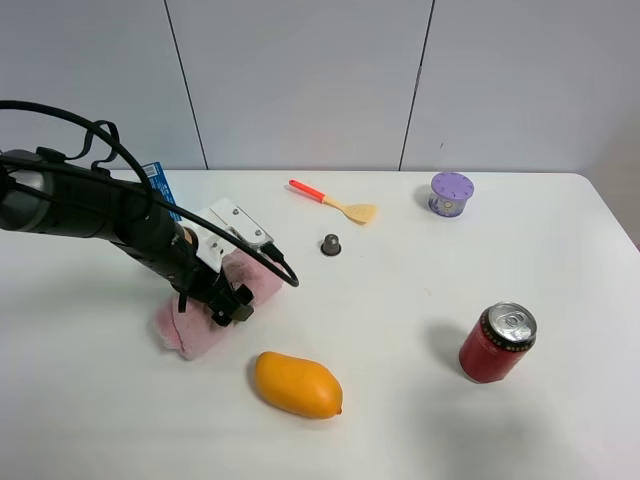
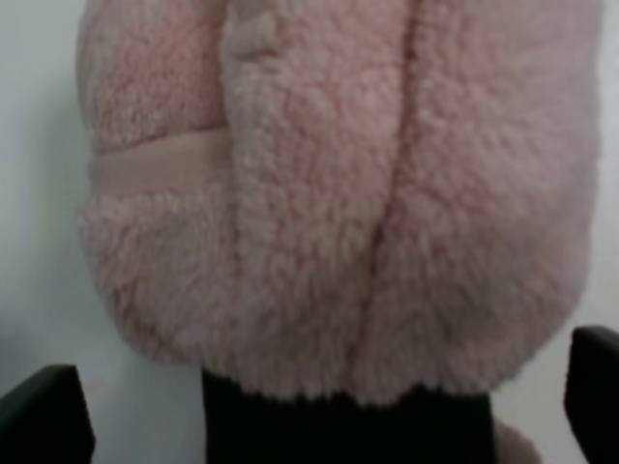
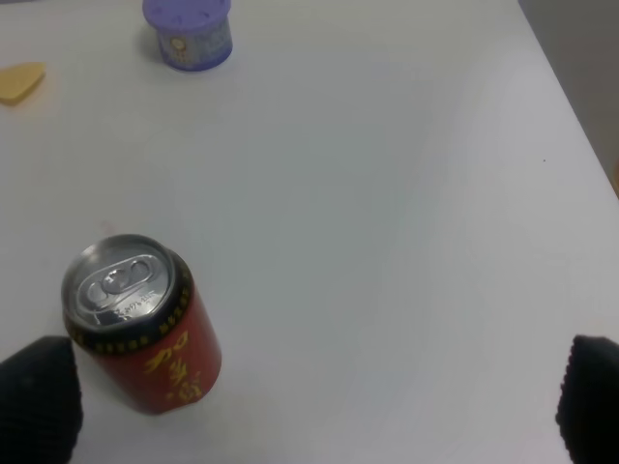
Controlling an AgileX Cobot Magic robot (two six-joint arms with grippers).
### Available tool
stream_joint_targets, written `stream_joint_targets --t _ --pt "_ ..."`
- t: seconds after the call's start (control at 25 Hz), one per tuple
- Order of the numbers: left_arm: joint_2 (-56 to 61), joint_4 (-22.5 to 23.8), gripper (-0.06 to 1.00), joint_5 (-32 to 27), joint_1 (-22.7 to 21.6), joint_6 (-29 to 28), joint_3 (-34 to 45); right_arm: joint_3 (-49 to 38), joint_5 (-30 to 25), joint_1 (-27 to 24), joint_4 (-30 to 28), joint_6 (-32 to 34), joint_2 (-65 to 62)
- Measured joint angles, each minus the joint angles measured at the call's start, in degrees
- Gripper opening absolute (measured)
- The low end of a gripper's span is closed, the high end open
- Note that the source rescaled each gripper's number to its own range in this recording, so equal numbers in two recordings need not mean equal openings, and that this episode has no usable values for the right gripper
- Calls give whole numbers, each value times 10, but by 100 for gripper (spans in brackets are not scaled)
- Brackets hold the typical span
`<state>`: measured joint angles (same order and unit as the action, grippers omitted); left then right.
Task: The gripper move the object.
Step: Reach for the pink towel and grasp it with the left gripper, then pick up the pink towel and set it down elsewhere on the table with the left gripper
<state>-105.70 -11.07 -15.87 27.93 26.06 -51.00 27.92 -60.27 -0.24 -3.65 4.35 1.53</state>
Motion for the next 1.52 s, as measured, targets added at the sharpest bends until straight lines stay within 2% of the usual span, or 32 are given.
stream_joint_targets --t 0.32,0.4,0.44,0.48,0.52,0.56,0.6,0.8,0.96,1.12,1.32,1.52 --pt "-26 0 100 20 0 1 0 0 0 0 0 0 0" --pt "-26 0 93 22 0 1 0 0 0 0 0 0 0" --pt "-26 0 81 23 0 1 0 0 0 0 0 0 0" --pt "-26 0 62 23 0 1 0 0 0 0 0 0 0" --pt "-26 -1 43 23 0 1 0 0 0 0 0 0 0" --pt "-26 -1 17 23 0 1 0 0 0 0 0 0 0" --pt "-24 -1 1 22 0 1 0 0 0 0 0 0 0" --pt "33 -1 1 -15 8 -8 -15 0 0 0 0 0 0" --pt "104 -1 1 -69 33 -24 -67 0 0 0 0 0 0" --pt "134 -1 1 -155 60 -50 -153 0 0 0 0 0 0" --pt "111 0 1 -280 97 -71 -295 0 0 0 0 0 0" --pt "48 0 1 -348 132 -73 -420 0 0 0 0 0 0"
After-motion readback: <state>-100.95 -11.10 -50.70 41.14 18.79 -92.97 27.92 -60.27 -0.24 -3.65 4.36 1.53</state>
